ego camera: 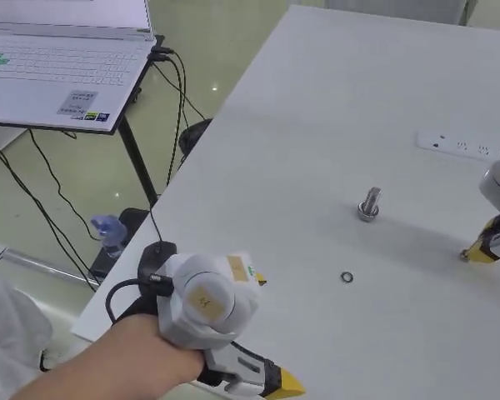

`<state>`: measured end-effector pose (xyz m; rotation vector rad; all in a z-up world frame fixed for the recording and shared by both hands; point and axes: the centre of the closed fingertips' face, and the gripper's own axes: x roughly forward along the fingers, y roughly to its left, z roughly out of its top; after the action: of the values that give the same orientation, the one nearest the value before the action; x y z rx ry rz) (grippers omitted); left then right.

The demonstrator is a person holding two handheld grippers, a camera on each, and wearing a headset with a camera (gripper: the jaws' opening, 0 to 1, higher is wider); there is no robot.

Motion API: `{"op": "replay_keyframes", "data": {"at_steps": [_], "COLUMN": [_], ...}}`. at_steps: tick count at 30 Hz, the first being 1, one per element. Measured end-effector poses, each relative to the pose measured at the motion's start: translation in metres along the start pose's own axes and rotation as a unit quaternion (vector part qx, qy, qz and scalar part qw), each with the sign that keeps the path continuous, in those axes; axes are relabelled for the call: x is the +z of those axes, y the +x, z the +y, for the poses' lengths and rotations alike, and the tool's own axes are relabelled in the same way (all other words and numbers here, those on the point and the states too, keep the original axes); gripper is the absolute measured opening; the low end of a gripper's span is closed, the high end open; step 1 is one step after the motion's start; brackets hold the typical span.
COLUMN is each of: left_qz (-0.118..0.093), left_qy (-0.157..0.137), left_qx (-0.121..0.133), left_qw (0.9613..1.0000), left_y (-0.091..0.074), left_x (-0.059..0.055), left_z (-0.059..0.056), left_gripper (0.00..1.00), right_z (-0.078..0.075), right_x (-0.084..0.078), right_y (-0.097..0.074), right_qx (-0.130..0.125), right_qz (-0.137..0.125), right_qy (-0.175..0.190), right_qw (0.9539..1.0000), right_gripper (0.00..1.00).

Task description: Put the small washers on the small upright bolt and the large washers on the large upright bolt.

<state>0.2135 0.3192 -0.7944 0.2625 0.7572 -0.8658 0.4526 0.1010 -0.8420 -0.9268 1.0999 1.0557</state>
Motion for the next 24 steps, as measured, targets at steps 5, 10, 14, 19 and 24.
{"op": "replay_keyframes", "data": {"at_steps": [5,10,14,19,24], "left_qz": [-0.005,-0.005,-0.008,-0.01,-0.01], "left_qy": [0.001,0.004,0.01,0.011,0.013], "left_qx": [-0.002,0.0,0.001,0.001,-0.001], "left_qw": [1.0,1.0,0.9999,0.9999,0.9999], "left_y": [-0.002,-0.006,-0.008,-0.011,-0.013], "left_x": [0.003,0.005,0.008,0.009,0.008], "left_z": [-0.004,-0.004,-0.004,-0.005,-0.007], "left_gripper": [0.84,0.85,0.85,0.85,0.85], "right_z": [0.0,0.003,0.006,0.012,0.023], "right_x": [0.009,0.02,0.027,0.038,0.055], "right_y": [-0.01,-0.019,-0.022,-0.023,-0.024], "right_qx": [-0.004,-0.007,-0.008,-0.008,-0.004], "right_qz": [-0.01,-0.021,-0.025,-0.035,-0.045], "right_qy": [-0.002,-0.007,-0.011,-0.021,-0.032], "right_qw": [0.9999,0.9997,0.9996,0.9991,0.9985], "right_gripper": [0.28,0.3,0.31,0.32,0.32]}}
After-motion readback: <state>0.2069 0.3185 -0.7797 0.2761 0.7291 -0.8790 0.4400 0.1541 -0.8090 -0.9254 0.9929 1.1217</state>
